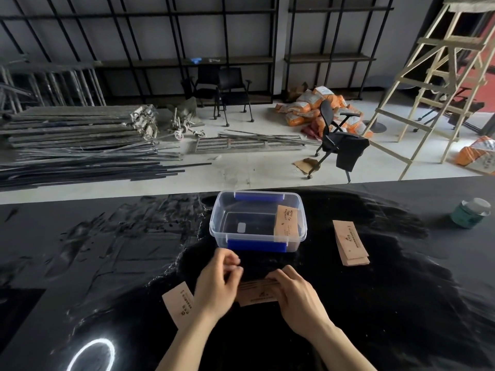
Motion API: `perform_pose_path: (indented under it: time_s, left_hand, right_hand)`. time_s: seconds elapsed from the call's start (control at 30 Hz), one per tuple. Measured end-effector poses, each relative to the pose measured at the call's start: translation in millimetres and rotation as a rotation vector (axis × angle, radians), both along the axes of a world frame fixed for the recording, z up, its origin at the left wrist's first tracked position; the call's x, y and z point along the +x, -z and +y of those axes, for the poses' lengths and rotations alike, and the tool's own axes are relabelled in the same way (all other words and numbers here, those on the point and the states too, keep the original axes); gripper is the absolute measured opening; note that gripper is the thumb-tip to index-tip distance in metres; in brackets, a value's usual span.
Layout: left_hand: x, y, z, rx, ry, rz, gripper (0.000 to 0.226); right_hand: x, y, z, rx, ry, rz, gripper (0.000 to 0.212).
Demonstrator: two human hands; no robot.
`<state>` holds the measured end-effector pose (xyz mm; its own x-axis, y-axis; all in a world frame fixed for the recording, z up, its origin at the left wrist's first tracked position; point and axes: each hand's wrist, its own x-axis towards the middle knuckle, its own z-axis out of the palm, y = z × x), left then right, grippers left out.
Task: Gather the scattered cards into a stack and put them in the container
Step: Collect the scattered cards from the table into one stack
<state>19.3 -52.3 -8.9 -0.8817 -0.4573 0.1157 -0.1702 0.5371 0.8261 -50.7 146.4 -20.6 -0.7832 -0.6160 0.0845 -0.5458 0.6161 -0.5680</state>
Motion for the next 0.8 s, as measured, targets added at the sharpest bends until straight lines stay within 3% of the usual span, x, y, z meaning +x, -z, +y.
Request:
perform_pose_path:
  time_s: [0.07, 0.17, 0.23, 0.3, 0.5, 0.73, 0.8]
  left_hand:
    - [13, 2, -20, -0.152, -0.206, -0.061, 0.024]
    - [38, 2, -43, -0.372, -0.465, -0.508, 0.053]
    - [50, 5, -49, -0.335, -0.546, -0.726, 0.082]
    - [56, 8, -48, -0.243, -0.576, -0.778, 0.098]
    - [53, 19, -45, -0.18, -0.552, -0.694, 0.093]
    - [52, 28, -39, -0.131, -0.336, -0.389, 0.08]
    - [53, 28, -40, -0.136, -0.249, -0.31, 0.086]
  right_hand:
    - [0, -1, 0, 0.005, 0.005, 0.009, 0.021]
    - [0, 1, -1, 0.009, 0.029, 0.018, 0.022]
    - [1, 3, -3, 0.011, 0.038, 0.012, 0.025]
    - [2, 4, -3, 0.009, 0.041, 0.008, 0.026]
    - [2, 2, -3, 0.017, 0.032, 0.005, 0.027]
    - [2, 2, -2, 0.027, -0.003, -0.015, 0.024]
    - [2, 1, 0, 0.023, -0.011, -0.016, 0.023]
